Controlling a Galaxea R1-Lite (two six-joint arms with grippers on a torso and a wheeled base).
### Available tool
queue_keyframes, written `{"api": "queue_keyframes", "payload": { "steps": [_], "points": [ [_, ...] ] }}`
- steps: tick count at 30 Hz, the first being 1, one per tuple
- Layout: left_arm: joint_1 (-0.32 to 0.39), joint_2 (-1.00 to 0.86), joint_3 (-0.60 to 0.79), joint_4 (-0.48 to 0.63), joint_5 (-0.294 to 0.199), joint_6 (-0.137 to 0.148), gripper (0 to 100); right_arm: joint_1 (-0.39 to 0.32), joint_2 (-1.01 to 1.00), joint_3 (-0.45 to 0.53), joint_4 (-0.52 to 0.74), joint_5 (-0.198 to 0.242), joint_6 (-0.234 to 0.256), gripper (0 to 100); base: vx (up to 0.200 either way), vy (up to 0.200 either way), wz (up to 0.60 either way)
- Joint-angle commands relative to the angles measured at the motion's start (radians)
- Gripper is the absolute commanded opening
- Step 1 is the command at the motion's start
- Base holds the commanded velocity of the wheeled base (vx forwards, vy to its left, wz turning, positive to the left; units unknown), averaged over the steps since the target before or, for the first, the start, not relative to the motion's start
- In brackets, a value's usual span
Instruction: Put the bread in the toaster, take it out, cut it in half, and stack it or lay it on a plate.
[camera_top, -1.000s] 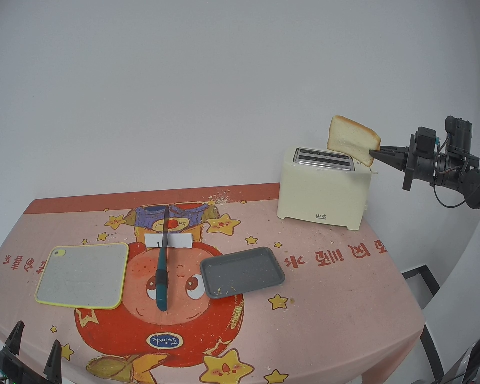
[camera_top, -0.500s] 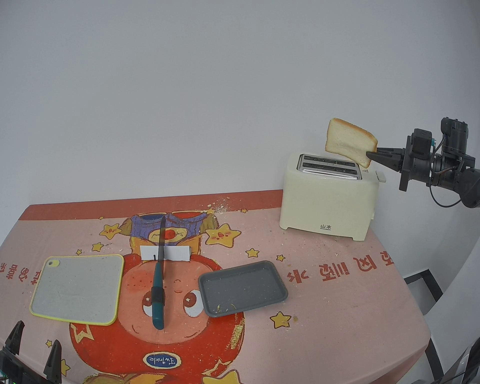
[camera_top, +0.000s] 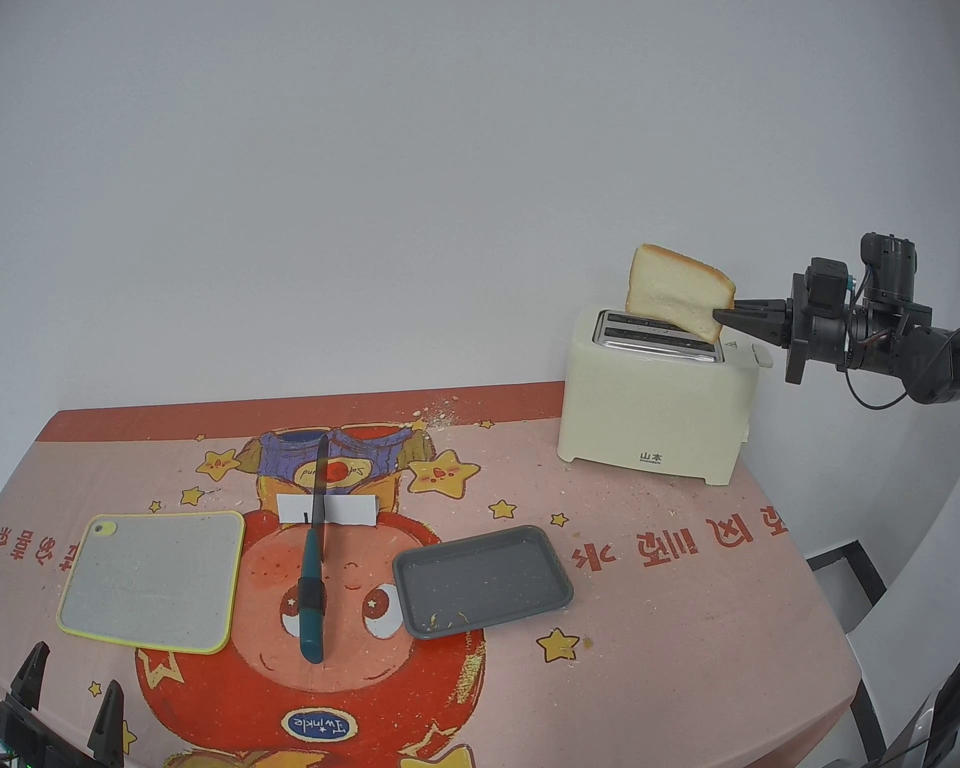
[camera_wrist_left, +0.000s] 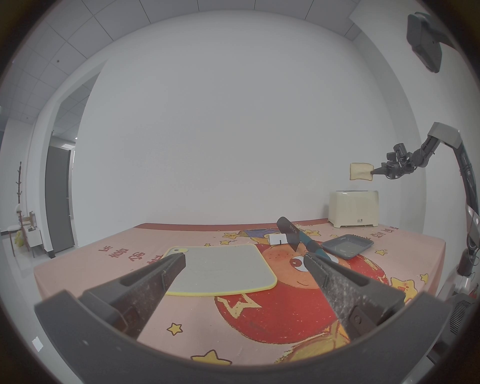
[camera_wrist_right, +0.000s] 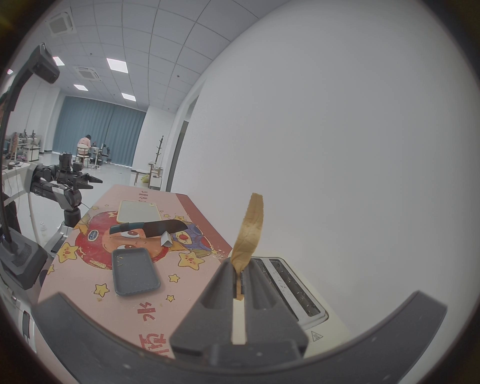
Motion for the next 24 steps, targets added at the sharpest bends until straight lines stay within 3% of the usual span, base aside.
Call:
{"api": "queue_keyframes", "payload": {
  "steps": [1,8,17,24],
  "points": [
    [0.0,0.0,0.018,0.0,0.001,0.0,100,-0.004,0.064,-0.04,0.0,0.019,0.0,0,0.0,0.0,0.0],
    [0.0,0.0,0.018,0.0,0.002,0.0,100,-0.013,0.07,-0.066,0.017,0.022,0.001,0,0.0,0.0,0.0],
    [0.0,0.0,0.018,0.0,0.002,0.001,100,-0.012,0.092,-0.084,0.012,0.019,0.004,0,0.0,-0.2,0.0],
    [0.0,0.0,0.018,0.0,0.002,0.001,100,-0.007,0.121,-0.115,0.02,0.019,0.0,0,0.0,0.0,0.0]
  ]
}}
